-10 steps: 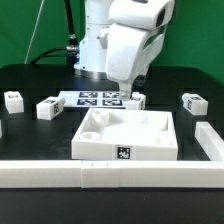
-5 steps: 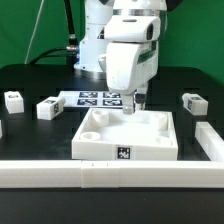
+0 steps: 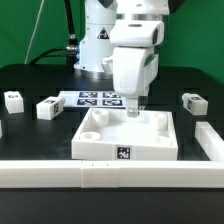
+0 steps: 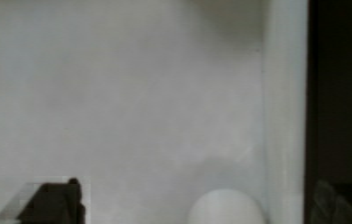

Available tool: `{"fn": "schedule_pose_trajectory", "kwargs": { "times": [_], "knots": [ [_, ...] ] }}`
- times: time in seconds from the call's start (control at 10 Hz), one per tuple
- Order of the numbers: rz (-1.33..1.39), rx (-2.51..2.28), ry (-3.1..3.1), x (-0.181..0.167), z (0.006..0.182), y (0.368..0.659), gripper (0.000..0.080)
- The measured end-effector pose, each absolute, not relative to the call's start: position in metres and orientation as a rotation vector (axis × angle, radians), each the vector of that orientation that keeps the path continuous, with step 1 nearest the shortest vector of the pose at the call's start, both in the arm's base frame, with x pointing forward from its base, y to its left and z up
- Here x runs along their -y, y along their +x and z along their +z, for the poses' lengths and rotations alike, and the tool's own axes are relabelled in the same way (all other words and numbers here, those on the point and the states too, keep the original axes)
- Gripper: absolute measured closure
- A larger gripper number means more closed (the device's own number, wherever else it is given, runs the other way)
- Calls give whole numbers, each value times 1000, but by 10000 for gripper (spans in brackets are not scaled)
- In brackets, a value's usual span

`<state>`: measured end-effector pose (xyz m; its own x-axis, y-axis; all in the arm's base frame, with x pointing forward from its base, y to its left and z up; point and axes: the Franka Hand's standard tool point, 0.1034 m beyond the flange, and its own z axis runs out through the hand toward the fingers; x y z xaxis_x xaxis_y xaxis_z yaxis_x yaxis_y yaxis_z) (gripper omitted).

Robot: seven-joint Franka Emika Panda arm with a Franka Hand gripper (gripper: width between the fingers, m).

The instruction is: Assemble one leg

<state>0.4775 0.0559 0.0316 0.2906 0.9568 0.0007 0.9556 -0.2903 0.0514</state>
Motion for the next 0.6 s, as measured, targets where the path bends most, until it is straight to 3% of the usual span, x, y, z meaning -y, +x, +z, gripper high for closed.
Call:
{"fn": "schedule_pose_trajectory", "kwargs": {
  "times": [0.5, 0.6],
  "knots": [
    [19, -1896, 2485, -60, 8, 463, 150],
    [19, -1894, 2486, -60, 8, 464, 272]
  ]
}}
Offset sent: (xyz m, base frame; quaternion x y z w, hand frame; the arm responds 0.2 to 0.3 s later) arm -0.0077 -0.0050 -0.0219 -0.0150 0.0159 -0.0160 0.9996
